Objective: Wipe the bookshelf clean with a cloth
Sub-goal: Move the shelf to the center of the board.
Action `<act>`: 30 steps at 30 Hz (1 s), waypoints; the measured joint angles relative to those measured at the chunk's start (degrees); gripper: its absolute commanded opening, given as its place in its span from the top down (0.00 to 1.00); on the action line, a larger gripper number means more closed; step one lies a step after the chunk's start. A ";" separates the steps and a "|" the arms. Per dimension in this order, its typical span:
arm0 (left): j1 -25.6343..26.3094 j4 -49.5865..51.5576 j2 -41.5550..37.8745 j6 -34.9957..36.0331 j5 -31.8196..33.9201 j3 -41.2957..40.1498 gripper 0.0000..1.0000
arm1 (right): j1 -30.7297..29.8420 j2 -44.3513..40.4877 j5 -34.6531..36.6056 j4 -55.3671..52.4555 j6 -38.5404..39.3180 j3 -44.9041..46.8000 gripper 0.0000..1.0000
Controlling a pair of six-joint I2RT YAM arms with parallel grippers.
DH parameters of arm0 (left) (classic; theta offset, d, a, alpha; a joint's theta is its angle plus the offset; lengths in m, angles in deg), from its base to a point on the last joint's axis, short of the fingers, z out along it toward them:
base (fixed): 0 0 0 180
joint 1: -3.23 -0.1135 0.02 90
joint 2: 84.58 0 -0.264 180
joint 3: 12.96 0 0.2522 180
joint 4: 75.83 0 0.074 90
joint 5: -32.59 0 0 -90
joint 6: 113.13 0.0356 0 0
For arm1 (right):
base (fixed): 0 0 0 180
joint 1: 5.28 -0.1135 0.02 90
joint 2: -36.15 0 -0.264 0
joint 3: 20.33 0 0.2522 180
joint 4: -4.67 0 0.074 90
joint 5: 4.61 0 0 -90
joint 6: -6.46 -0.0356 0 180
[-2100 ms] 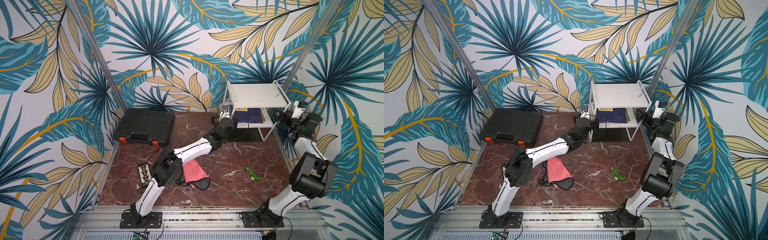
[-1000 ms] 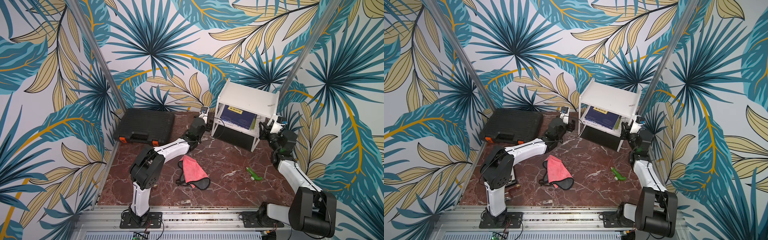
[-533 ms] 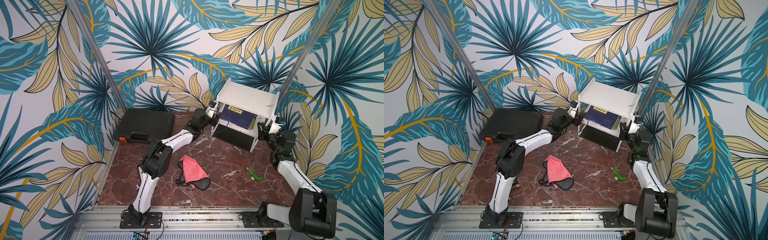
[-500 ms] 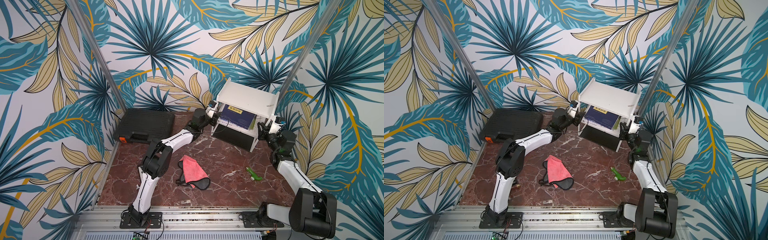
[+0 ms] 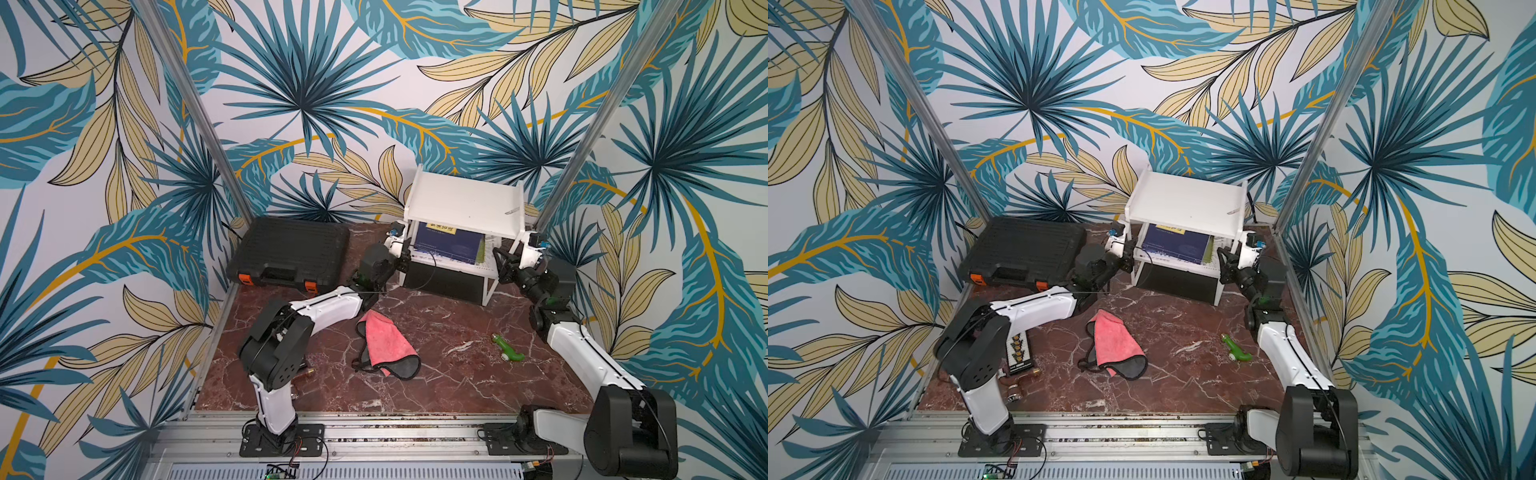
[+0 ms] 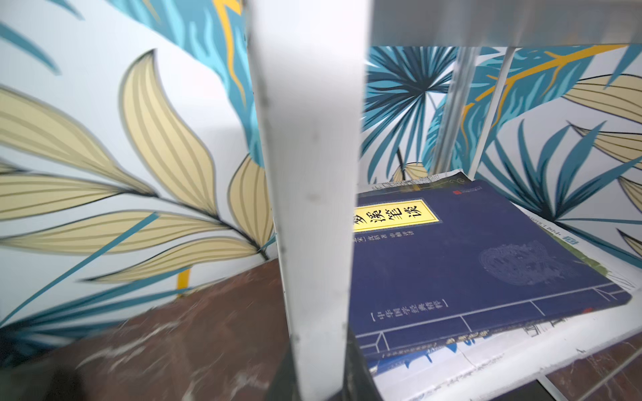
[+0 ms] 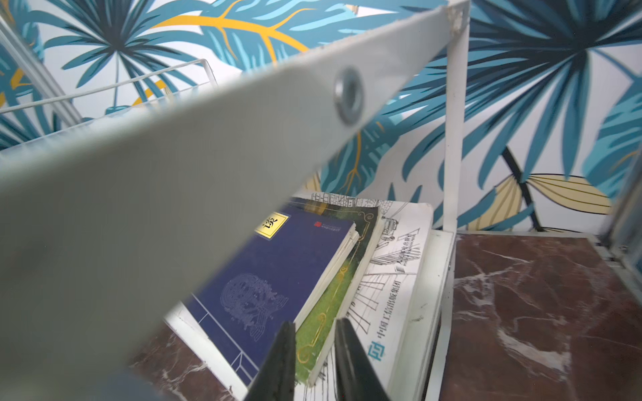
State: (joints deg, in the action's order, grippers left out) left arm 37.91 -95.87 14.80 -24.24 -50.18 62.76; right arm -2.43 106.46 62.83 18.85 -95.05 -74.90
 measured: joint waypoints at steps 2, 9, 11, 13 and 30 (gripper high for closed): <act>-0.09 1.92 -6.62 -0.48 3.74 -6.21 1.00 | -4.07 -0.04 0.22 -0.02 -0.33 0.00 1.00; -0.90 11.54 -26.03 -2.93 14.08 -20.13 0.97 | -16.04 3.41 1.46 4.20 -1.25 -0.72 1.00; -0.85 13.62 -29.18 -3.67 14.82 -21.90 0.87 | -17.20 4.20 1.66 5.07 -1.25 -0.94 0.98; -0.70 14.53 -30.91 -3.82 14.62 -22.91 0.64 | -17.57 4.13 2.27 4.74 -0.98 -1.01 0.65; -1.97 21.24 -35.32 -6.40 13.84 -22.34 0.17 | -43.08 -8.79 13.75 -33.22 -2.05 4.33 0.03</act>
State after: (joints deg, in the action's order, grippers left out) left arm 35.94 -74.62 -20.52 -30.64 -36.35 40.42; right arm -45.51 97.67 76.57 -14.37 -97.11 -70.58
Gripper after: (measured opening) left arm 0.840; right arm 0.957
